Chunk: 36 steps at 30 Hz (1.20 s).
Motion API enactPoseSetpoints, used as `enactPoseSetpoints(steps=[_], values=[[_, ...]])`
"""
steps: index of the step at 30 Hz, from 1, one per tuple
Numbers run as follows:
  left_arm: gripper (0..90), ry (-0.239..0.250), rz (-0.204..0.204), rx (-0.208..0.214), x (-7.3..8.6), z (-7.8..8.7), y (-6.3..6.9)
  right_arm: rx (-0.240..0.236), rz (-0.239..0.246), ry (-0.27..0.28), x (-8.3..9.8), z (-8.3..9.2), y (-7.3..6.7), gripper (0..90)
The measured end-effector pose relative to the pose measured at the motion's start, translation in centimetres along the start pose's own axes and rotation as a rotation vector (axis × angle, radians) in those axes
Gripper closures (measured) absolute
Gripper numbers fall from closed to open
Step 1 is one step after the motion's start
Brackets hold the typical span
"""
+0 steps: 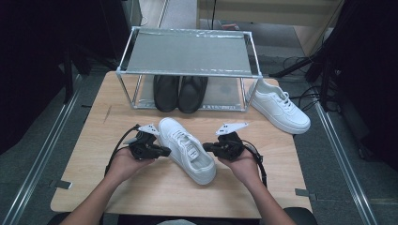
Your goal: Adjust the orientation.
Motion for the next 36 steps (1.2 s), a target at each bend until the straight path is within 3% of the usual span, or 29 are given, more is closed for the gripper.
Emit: enactPoseSetpoints(steps=[8,12,14,21,24,29,32,34,36], values=[[84.4,-0.008,-0.017,0.016,-0.1,0.1,-0.5,0.006,-0.015,0.019,0.6,0.0,-0.7,87.7],[83.0,0.004,-0.022,0.033,0.0,0.1,-1.2,-0.011,-0.012,0.019,1.1,-0.2,-1.7,87.5],[83.8,0.022,-0.007,0.053,0.1,0.1,-1.9,-0.012,-0.016,0.023,1.3,-0.3,-2.0,85.4],[83.5,0.044,0.007,0.033,0.0,0.0,-2.7,-0.021,-0.025,0.047,1.8,-1.0,-3.4,85.1],[83.1,0.023,-0.004,0.029,-0.3,0.1,-2.9,-0.041,-0.029,0.045,2.0,-1.3,-4.0,84.9],[78.2,0.035,0.015,0.050,-0.3,0.2,-3.3,-0.051,-0.033,0.045,2.0,-1.3,-3.9,79.0],[69.0,0.025,0.014,0.040,-0.3,0.2,-3.5,-0.024,-0.031,0.056,2.0,-1.0,-3.4,76.5],[64.3,0.032,0.048,0.052,-0.4,0.4,-3.9,-0.002,-0.035,0.069,2.0,-0.5,-2.6,68.9],[60.5,0.040,0.050,0.050,-0.4,0.4,-4.0,0.002,-0.035,0.063,2.0,-0.3,-2.2,65.9]])
Point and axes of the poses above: each handheld gripper's, and its own axes: z roughly backward along the jaws, x roughly out of its underside, y roughly to its right, the point moved 2 cm from there along -z, roughly forward along the jaws, and after that the axes turned 12 degrees about -z, right-handed, at the moved point
